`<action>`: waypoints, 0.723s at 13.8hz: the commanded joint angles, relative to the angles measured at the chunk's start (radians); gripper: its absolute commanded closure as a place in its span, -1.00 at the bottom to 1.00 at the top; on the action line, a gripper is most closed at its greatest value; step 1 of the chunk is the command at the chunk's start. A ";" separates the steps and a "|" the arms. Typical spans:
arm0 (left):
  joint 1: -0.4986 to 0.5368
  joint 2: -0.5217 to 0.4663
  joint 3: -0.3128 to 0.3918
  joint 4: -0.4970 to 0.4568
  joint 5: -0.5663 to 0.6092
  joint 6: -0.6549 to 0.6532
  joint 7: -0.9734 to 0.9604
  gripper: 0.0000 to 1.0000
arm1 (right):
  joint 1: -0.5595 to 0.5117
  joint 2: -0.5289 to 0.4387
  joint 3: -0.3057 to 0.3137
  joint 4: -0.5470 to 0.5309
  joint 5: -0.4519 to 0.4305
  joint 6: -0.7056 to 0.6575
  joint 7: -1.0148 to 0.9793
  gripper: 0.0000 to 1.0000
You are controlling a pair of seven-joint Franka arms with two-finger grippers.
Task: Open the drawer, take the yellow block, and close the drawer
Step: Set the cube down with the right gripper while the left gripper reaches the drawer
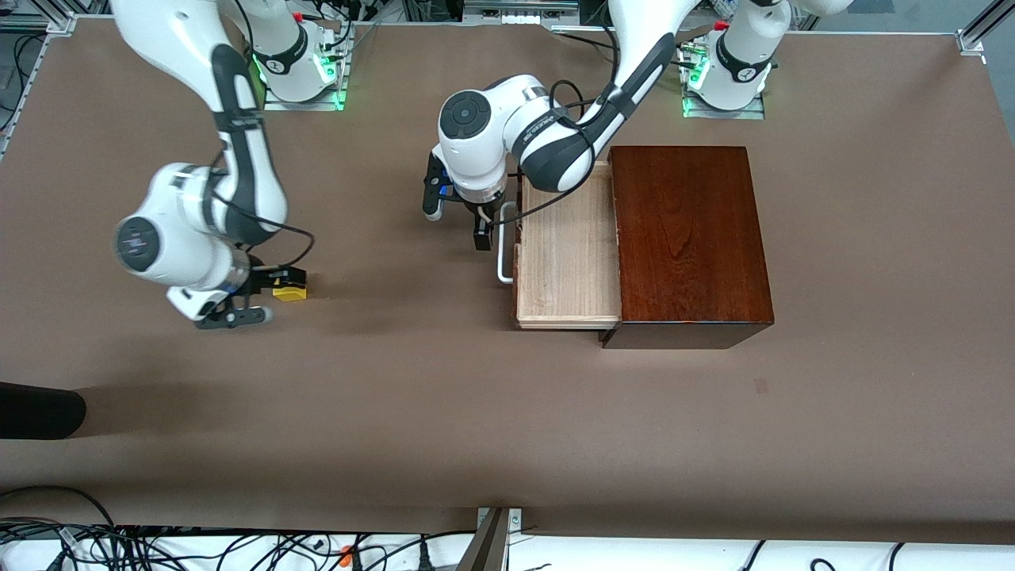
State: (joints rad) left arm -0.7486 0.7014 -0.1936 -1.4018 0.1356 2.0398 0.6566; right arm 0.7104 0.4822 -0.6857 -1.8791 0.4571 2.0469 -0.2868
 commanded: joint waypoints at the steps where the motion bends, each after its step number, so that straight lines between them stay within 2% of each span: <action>1: -0.009 0.003 0.019 0.041 0.027 -0.023 0.026 -1.00 | 0.003 -0.008 -0.076 0.167 -0.014 -0.227 0.047 -1.00; 4: 0.006 -0.016 0.026 0.033 0.030 -0.064 0.026 -1.00 | 0.001 -0.008 -0.127 0.401 -0.092 -0.469 0.098 -1.00; 6: 0.014 -0.023 0.028 0.033 0.030 -0.110 0.025 -1.00 | 0.000 -0.008 -0.150 0.513 -0.130 -0.569 0.097 -1.00; 8: 0.025 -0.029 0.028 0.032 0.032 -0.147 0.025 -1.00 | 0.000 -0.025 -0.176 0.583 -0.161 -0.637 0.089 -1.00; 10: 0.026 -0.031 0.032 0.029 0.032 -0.182 0.025 -1.00 | 0.000 -0.072 -0.187 0.594 -0.163 -0.698 0.092 -1.00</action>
State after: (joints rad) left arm -0.7276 0.6889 -0.1633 -1.3685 0.1397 1.9138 0.6654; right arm 0.7114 0.4434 -0.8593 -1.3103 0.3086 1.4105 -0.2016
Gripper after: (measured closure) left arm 0.000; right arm 0.000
